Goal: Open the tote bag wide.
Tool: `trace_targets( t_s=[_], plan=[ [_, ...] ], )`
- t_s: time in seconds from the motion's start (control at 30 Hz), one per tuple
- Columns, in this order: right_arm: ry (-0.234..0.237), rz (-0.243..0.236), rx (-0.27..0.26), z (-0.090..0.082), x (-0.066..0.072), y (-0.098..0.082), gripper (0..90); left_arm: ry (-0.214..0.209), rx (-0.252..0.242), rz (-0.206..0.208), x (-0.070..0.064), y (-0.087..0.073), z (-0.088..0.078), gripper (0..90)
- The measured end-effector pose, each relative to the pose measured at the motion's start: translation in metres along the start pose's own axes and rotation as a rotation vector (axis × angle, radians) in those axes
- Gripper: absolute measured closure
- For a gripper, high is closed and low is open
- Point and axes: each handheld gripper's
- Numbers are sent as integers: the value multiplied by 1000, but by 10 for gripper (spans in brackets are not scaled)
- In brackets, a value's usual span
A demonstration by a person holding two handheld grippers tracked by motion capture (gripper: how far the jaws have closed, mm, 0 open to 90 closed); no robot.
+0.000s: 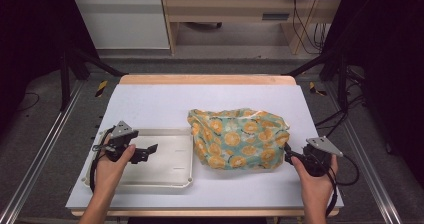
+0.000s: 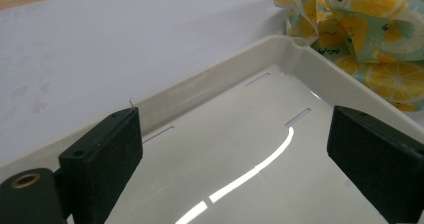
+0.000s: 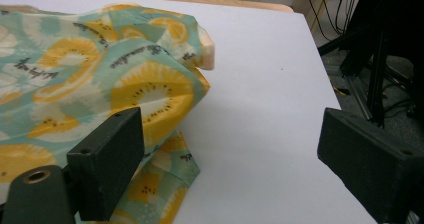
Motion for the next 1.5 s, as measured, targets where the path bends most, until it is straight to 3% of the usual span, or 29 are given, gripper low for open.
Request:
trace_targets(
  t_s=[0.23, 0.37, 0.47, 0.5, 0.57, 0.6, 0.63, 0.67, 0.73, 0.77, 0.8, 0.83, 0.9, 0.93, 0.97, 1.03, 1.1, 1.13, 1.17, 1.2, 1.3, 1.4, 1.47, 1.5],
  plan=[
    [31, -37, -17, -10, 9, 11, 237, -2, 23, 17, -8, 2, -1, 70],
    [83, -150, 2, -16, 19, 43, 340, -3, 30, 47, -15, 5, 0, 69],
    [110, -174, 23, -14, 21, 57, 372, -7, 27, 54, -18, 8, 0, 69],
    [125, -206, 36, -12, 23, 71, 416, -10, 22, 66, -21, 10, -1, 69],
    [125, -230, 41, -10, 25, 76, 421, -13, 23, 74, -23, 11, -1, 66],
    [144, -277, 77, -1, 31, 90, 430, -19, 26, 85, -26, 12, 0, 67],
    [144, -277, 77, -1, 31, 90, 430, -19, 26, 85, -26, 12, 0, 67],
    [154, -314, 123, 11, 36, 99, 434, -26, 28, 92, -29, 14, 0, 67],
    [165, -338, 160, 25, 41, 105, 429, -28, 27, 99, -32, 15, 1, 67],
    [165, -338, 160, 25, 41, 105, 429, -28, 27, 99, -32, 15, 1, 67],
    [206, -322, 216, 46, 45, 109, 399, -32, 27, 107, -34, 16, 1, 66],
    [212, -322, 240, 55, 46, 110, 378, -33, 25, 111, -35, 17, 1, 66],
    [197, -330, 265, 73, 47, 110, 346, -36, 23, 115, -36, 18, 0, 66],
    [197, -330, 265, 73, 47, 110, 346, -36, 21, 117, -37, 19, 0, 66],
    [211, -305, 312, 89, 47, 109, 326, -38, 14, 121, -38, 21, -2, 65],
    [216, -299, 361, 98, 48, 106, 283, -41, 9, 123, -39, 22, -2, 66],
    [211, -300, 392, 105, 48, 105, 287, -40, 8, 125, -39, 22, -2, 66],
    [199, -294, 422, 112, 48, 103, 421, -49, 12, 130, -41, 22, -1, 66],
    [199, -294, 422, 112, 48, 103, 421, -49, 12, 130, -41, 22, -1, 66],
    [187, -276, 405, 112, 48, 103, 652, -49, 17, 137, -42, 22, 0, 65],
    [222, -252, 361, 101, 49, 106, 872, -54, 19, 137, -43, 23, 1, 66],
    [266, -231, 286, 81, 50, 113, 900, -58, 21, 137, -44, 23, 1, 66],
    [307, -243, 218, 59, 54, 115, 900, -64, 26, 155, -48, 26, 2, 66],
    [307, -243, 218, 59, 54, 115, 900, -64, 26, 155, -48, 26, 2, 66]
  ],
)
Point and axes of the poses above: each handheld gripper's, and its own axes: z roughly forward along the jaws, y roughly out of its top, x roughly to its left, and after that the axes turned 6 degrees about z, right-handed
